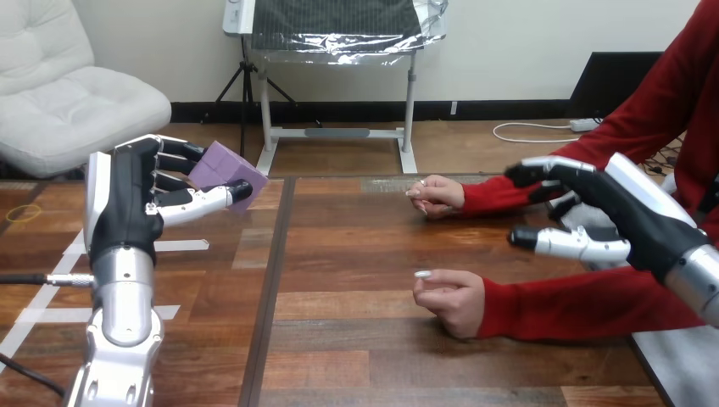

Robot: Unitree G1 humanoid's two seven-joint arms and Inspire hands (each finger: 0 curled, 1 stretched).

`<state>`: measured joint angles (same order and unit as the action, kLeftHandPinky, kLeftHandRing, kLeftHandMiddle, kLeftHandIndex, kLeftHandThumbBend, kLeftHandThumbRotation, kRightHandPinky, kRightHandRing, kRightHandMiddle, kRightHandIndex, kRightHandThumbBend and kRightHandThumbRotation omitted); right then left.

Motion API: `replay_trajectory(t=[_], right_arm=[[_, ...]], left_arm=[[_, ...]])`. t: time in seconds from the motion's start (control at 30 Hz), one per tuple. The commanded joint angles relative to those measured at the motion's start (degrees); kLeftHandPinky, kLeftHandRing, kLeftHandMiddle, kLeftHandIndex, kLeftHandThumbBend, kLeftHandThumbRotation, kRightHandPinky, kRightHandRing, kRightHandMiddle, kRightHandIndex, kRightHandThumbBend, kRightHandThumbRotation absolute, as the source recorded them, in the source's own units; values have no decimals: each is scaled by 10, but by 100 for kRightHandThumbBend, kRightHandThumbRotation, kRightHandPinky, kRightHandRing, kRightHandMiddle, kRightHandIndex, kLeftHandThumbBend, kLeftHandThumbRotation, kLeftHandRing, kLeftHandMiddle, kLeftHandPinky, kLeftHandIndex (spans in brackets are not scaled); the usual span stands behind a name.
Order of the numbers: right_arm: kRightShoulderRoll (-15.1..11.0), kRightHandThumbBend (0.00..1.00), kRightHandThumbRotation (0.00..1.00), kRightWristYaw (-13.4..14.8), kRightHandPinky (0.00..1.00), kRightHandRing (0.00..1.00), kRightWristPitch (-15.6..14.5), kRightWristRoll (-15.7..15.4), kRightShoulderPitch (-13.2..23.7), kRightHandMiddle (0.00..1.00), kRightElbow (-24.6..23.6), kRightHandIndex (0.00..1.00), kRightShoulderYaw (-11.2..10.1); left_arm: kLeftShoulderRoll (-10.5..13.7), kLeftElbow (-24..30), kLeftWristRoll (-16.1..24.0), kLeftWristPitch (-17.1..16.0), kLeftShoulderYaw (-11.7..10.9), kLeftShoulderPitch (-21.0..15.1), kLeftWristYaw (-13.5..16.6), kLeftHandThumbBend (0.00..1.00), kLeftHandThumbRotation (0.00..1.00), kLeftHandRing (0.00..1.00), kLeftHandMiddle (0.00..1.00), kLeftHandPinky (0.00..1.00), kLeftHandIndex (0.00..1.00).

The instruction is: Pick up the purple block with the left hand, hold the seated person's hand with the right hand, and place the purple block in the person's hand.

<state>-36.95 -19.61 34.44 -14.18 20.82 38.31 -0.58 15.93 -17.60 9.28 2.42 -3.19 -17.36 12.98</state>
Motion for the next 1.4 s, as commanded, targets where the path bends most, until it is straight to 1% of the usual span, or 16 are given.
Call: replay_trajectory(t=[0.0,0.13,0.27,0.3,0.43,0.57,0.73,0.8,0.87,1.1,1.33,1.37], right_arm=[[-17,100,63,-15,64,79,3,-2,57,82,20,82,11],[-25,100,61,-34,66,80,-20,-8,65,84,24,83,18],[-31,100,58,-48,69,83,-31,-15,71,85,28,85,25],[-31,100,58,-50,70,83,-32,-16,72,86,29,85,26],[-35,100,55,-57,71,83,-21,-26,83,86,48,85,36],[-38,100,53,-63,71,83,-24,-37,91,85,58,85,46],[-43,100,52,-63,71,83,-27,-59,101,85,70,84,61],[-44,100,52,-64,71,83,-27,-62,103,85,74,84,63],[-44,100,51,-65,71,83,-36,-67,105,85,75,84,66],[-43,100,47,-59,71,82,-38,-77,110,84,83,83,74],[-40,100,42,-58,71,82,-48,-84,114,85,88,83,78],[-39,100,42,-58,71,82,-53,-88,114,85,86,84,80]], left_arm=[[-6,34,3,2,-5,-11,-1,63,0,39,43,34,45],[-8,37,2,4,-7,-11,-2,64,0,39,43,34,45],[-8,38,4,2,-7,-10,-4,64,0,39,42,34,45],[-8,38,4,2,-8,-10,-4,64,0,39,42,34,45],[-11,43,3,9,-10,-9,-4,64,0,39,42,34,45],[-12,46,1,15,-12,-10,-4,64,0,39,42,34,45],[-11,46,0,13,-13,-10,-5,64,0,39,42,34,45],[-12,47,-1,13,-14,-10,-5,64,0,39,42,34,45],[-13,47,-3,14,-15,-10,-5,64,0,38,42,33,45],[-13,48,-6,17,-17,-9,-5,64,0,38,42,33,45],[-8,40,0,8,-14,-9,-5,64,0,38,42,33,45],[-7,39,1,7,-13,-9,-5,64,0,38,42,33,45]])
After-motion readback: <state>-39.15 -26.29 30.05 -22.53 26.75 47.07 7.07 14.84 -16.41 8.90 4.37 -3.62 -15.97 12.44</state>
